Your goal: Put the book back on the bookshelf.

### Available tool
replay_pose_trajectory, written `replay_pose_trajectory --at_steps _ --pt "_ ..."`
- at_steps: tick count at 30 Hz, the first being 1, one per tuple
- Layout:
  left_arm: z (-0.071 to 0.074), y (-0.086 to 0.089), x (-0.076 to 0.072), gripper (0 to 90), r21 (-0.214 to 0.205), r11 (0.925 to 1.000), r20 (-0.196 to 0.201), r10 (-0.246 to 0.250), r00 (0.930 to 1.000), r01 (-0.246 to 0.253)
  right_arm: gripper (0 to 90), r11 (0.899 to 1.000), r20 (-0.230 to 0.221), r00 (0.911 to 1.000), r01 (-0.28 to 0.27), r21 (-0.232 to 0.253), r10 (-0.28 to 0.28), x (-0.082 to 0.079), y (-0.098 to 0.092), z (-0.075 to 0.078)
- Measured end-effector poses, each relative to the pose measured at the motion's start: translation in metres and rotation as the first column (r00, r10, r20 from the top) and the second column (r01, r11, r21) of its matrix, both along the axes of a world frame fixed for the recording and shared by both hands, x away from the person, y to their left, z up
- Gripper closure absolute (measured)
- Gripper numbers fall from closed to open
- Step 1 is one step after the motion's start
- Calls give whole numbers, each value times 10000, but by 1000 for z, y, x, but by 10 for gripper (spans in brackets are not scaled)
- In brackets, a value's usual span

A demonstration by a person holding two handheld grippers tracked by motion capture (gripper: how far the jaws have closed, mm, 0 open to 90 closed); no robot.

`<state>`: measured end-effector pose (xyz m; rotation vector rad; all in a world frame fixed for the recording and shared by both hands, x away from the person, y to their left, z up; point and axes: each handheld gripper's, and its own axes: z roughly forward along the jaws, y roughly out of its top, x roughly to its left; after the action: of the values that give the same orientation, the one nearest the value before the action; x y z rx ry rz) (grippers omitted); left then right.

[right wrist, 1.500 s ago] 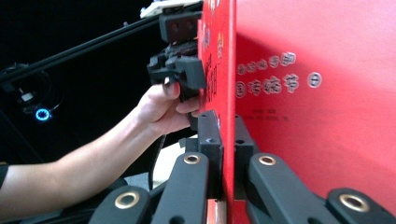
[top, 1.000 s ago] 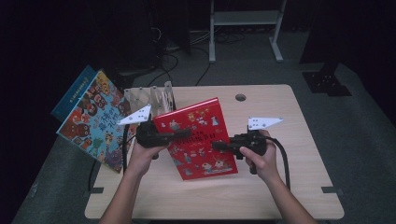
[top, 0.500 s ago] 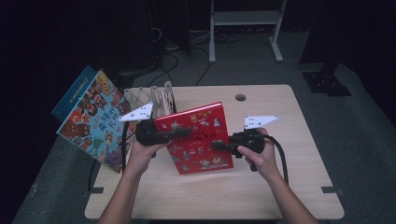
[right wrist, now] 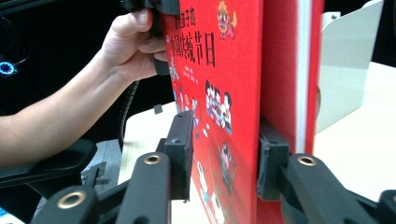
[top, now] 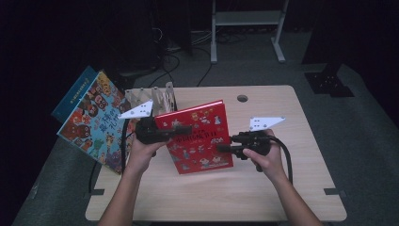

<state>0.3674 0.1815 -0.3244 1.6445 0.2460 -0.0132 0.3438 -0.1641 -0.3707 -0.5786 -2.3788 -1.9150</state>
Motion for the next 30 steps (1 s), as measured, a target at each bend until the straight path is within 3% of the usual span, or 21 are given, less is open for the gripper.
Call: replay_pose_trajectory --at_steps 9,15,19,26,30 --pt "2 15 0 795 -163 9968 -8 785 9969 -786 556 9948 86 9953 968 -311 -966 3 -20 -1" --pt "3 25 -2 795 -301 9938 8 1075 9942 -1075 466 9714 375 9763 2160 -985 -2133 6 -32 -9" --pt "4 31 -6 794 -144 9902 78 1393 9902 -1391 407 9366 846 9516 3058 -1707 -2953 9 -41 -17" --pt "4 43 -9 794 79 9803 52 1971 9804 -1972 331 8761 923 9088 4169 -2422 -4069 15 -58 -35" --pt "7 55 -14 794 107 9731 54 2301 9732 -2301 315 8230 920 8701 4886 -2898 -4842 19 -71 -50"
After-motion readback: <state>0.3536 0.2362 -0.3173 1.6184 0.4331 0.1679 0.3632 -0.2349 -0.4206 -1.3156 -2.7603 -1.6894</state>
